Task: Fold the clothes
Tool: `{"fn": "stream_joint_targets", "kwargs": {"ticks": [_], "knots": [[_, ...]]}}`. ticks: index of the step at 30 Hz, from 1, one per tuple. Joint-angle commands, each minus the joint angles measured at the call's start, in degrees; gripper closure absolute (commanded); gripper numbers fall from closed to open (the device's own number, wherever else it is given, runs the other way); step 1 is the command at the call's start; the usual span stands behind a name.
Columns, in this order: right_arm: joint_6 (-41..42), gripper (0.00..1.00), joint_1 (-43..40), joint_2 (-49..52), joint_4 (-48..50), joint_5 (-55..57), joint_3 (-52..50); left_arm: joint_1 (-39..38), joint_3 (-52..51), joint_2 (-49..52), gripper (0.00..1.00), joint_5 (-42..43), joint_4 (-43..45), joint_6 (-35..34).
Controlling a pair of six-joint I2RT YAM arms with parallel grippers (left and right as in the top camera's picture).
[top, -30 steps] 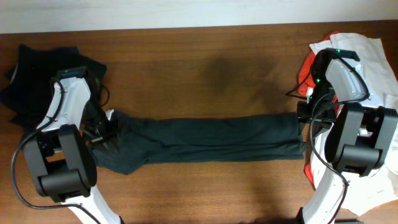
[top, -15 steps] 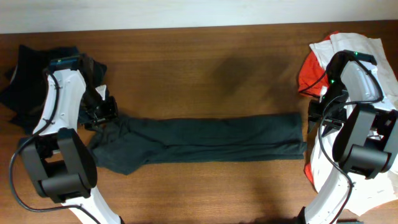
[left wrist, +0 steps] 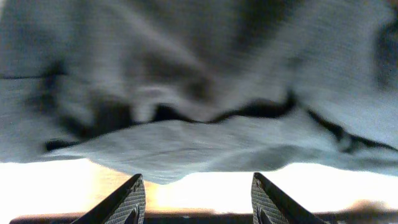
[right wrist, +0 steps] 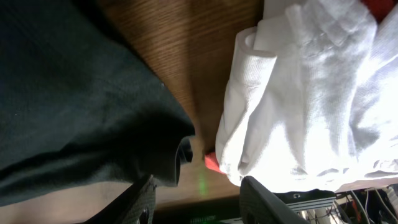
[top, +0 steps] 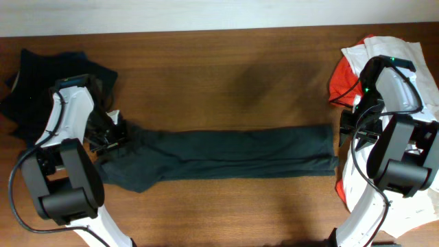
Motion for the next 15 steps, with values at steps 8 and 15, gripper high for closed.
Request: {"fn": "stream_joint_targets", "kwargs": {"ticks": [8, 15], "knots": [[0.3, 0.52, 0.0, -0.1, -1.2, -0.1, -0.3, -7.0, -17.3, -17.7, 0.46, 0.0, 0.3, -1.8], [0.4, 0.52, 0.8, -0.1, -0.5, -1.0, -0.3, -7.0, -31.5, -33.0, 0.38, -6.0, 7.8, -18.3]]}}
